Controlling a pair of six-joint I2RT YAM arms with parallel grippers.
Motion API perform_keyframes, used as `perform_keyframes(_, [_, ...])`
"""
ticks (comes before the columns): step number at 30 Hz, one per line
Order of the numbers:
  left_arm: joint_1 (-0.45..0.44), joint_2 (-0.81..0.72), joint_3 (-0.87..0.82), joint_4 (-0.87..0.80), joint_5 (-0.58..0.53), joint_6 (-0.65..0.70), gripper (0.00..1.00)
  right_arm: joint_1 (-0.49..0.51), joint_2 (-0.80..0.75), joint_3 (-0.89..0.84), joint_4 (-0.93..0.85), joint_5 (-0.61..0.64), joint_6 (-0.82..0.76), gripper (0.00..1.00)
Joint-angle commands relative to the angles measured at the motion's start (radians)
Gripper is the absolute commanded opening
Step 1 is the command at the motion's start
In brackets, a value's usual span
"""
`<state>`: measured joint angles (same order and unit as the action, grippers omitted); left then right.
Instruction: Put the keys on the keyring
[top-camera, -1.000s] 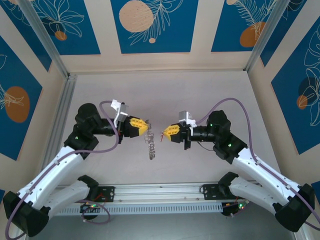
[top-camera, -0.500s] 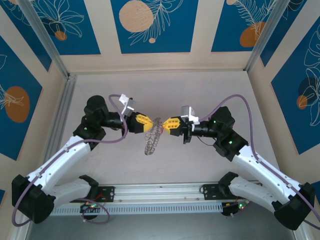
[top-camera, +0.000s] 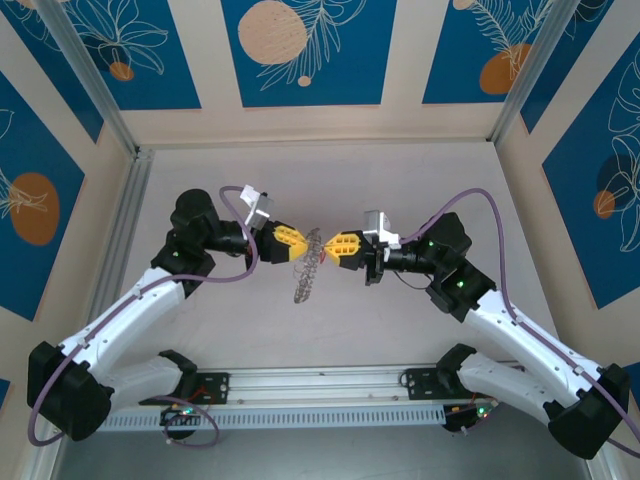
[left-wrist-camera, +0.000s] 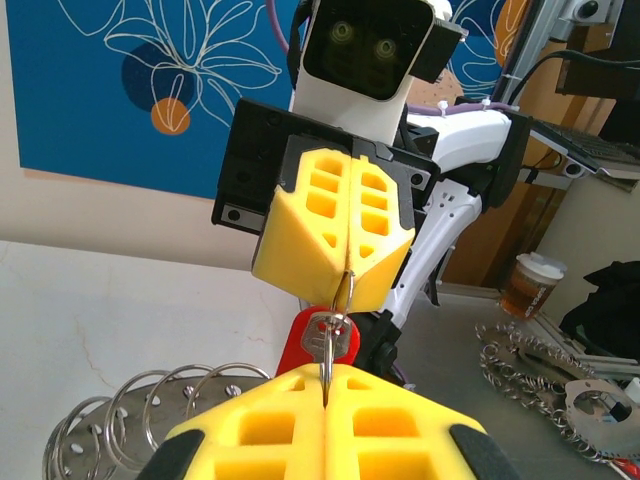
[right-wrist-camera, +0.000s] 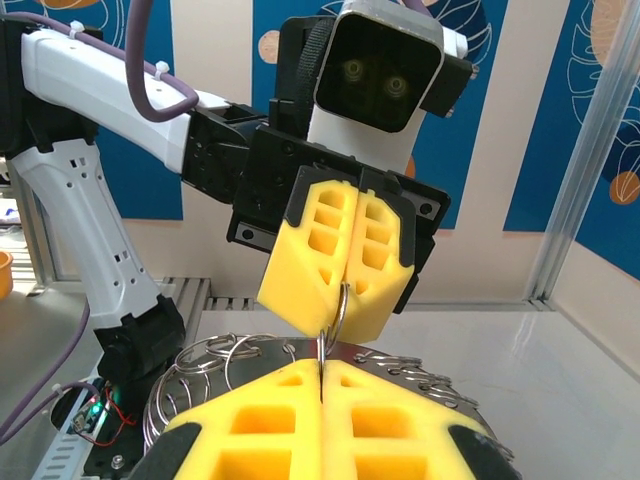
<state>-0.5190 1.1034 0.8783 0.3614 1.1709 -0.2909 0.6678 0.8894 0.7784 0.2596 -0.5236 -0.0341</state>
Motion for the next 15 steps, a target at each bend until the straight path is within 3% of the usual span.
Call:
perform_keyframes(1, [0.013, -0.01, 0.027, 0.042, 0.015, 0.002, 0.0, 0.007, -0.006, 0.006, 0.029, 0.005, -0.003, 0.0])
perform_keyframes(15, [0.013, -0.007, 0.023, 0.052, 0.01, -0.006, 0.0, 0.009, 0.03, 0.018, 0.026, -0.016, -0.002, 0.0])
